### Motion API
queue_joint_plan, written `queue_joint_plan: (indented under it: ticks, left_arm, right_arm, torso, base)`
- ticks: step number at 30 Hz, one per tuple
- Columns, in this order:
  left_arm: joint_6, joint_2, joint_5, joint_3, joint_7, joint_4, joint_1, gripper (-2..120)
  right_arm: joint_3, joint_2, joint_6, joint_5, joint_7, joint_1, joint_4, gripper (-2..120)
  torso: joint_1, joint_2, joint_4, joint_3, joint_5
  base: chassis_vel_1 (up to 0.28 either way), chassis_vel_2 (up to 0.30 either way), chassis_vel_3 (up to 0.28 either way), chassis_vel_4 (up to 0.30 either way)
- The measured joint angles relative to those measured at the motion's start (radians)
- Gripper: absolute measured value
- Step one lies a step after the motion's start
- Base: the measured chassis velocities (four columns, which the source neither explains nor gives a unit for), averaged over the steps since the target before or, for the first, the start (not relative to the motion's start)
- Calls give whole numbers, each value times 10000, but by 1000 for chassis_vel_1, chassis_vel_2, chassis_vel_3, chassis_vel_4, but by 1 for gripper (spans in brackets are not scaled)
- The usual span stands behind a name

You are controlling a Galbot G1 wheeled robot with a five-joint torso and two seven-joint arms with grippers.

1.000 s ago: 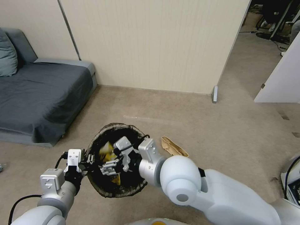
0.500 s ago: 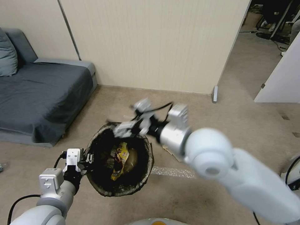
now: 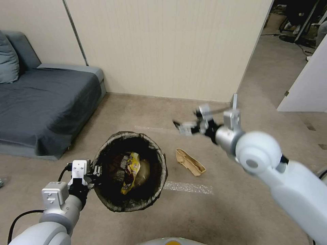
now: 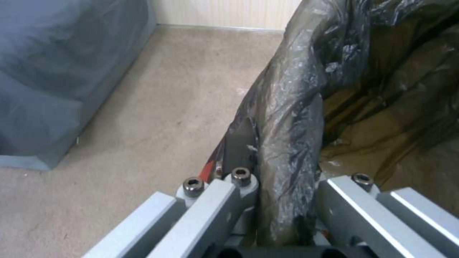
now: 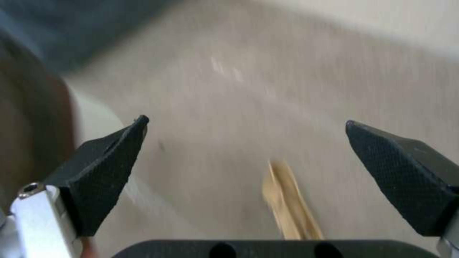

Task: Pick up the trash bin, then pick up the garbage from the floor and place it into the trash bin.

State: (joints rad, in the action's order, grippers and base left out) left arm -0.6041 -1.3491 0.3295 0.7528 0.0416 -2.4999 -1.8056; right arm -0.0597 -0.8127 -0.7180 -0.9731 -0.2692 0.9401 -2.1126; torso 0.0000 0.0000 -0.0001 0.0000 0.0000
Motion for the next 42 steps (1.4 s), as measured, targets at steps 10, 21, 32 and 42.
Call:
queue_joint_plan:
  ticks: [10,21,32,42]
  left_arm:
    - [0,12,7,-31,-12,0,-53,1]
    - [9,-16,8,-37,-6,0,-130,1]
    - [19,-52,-8,-29,10,0,-205,1]
    - [19,-53,-26,-60,-19,0,-185,1]
  right_arm:
    - [10,-28,37,1095,528,1557,1751,100]
    - [932,-1161,832,3358,989,1568,4245,100]
    - [1505,-2038,1309,4321,1229,1027,5933,91]
    - [1448,-2753,1860,4823,1271,819,6945,53]
  torso:
    - [0,0,0,0,1]
    - [0,0,2,0,1]
    - [-1,0,2,0,-2]
    - [0,0,1,0,0]
  base:
    - [0,0,0,0]
    - [0,0,0,0]
    - [0,0,0,0]
    - [0,0,0,0]
